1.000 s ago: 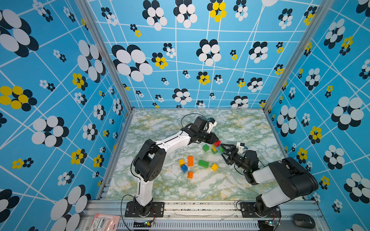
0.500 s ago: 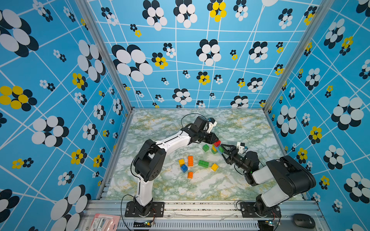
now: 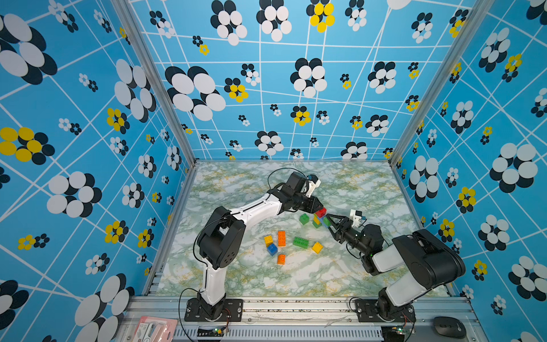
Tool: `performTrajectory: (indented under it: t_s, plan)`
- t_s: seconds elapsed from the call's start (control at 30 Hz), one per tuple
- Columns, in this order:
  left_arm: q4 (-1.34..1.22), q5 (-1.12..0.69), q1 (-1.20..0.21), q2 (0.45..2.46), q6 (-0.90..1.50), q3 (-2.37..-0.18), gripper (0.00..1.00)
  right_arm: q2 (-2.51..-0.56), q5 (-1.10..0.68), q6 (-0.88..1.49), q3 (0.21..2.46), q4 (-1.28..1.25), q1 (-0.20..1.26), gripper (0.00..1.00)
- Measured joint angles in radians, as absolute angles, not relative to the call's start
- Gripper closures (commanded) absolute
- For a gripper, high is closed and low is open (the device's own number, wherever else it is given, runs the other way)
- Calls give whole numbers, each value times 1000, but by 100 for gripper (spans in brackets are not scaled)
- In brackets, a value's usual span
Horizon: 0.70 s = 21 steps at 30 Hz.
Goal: Assemble a fork with lego
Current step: Assemble the lego brick with the lego brick.
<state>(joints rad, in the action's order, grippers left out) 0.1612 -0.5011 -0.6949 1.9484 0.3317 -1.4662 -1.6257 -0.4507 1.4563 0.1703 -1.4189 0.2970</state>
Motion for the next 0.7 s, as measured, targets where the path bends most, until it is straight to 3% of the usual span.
performTrajectory:
  t_s: [0.1,0.17,0.27,0.33,0.53,0.7]
  plan:
    - [162,-501,-695,1948,332,-1466,76,-1631,-451,1456,171,-1426,298,48]
    - [161,-501,-695,1948,332,-1466,76,-1634,-451,1456,171,-1431,298,42]
    - [162,-501,-695,1948,332,-1466,76,-1635,-448,1447,170,-1424,299,14]
    - [162,-501,-695,1948,332,-1466,76,-1634,-445,1441,170,-1416,299,1]
    - [162,-501,-695,1948,332,-1466,77,-1591,-426,1399,170,-1367,299,1]
    - [164,-501,-695,1948,332,-1467,77,-1440,-384,1303,171,-1198,299,0]
